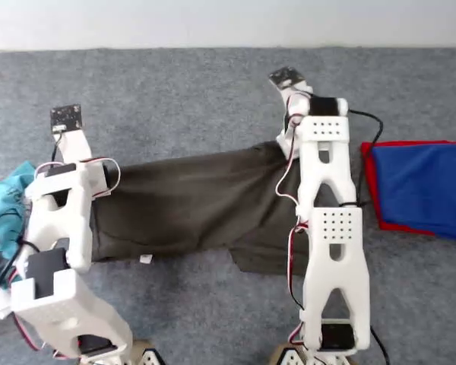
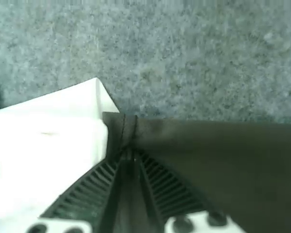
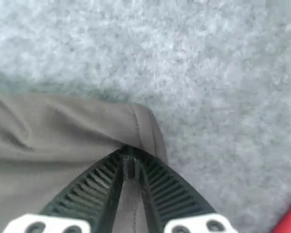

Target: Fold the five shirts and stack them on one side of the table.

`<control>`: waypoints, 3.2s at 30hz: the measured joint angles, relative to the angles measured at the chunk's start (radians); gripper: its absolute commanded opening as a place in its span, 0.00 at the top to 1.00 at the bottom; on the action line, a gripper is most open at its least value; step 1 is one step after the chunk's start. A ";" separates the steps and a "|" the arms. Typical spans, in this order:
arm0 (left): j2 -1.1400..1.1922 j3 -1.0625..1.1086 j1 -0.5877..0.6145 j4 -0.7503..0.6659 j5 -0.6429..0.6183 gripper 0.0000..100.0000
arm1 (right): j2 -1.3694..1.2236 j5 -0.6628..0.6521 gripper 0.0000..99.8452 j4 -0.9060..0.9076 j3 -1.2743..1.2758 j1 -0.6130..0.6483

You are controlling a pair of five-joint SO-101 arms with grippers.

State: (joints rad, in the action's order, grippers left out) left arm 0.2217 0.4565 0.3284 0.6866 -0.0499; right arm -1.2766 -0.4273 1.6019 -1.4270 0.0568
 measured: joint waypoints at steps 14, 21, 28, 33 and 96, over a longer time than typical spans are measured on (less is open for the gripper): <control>-0.230 -0.034 0.000 0.181 -0.021 0.99 | 0.133 -0.028 0.99 0.152 -0.207 0.038; -0.209 -0.048 -0.015 0.173 -0.052 0.99 | 0.158 0.011 0.99 0.144 -0.175 0.147; 0.127 -0.198 0.005 0.221 -0.064 0.99 | -0.023 0.014 0.99 0.049 -0.129 0.095; 0.195 -0.298 0.058 0.285 -0.068 0.99 | -0.100 0.017 0.99 -0.029 -0.140 0.020; -1.005 0.451 -0.052 0.466 0.241 0.98 | 1.237 -0.235 0.99 0.152 0.928 0.043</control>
State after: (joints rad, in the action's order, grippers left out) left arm -0.7833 0.9076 0.2762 1.1531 0.1910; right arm -0.0399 -0.6621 1.7538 -0.4987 0.0997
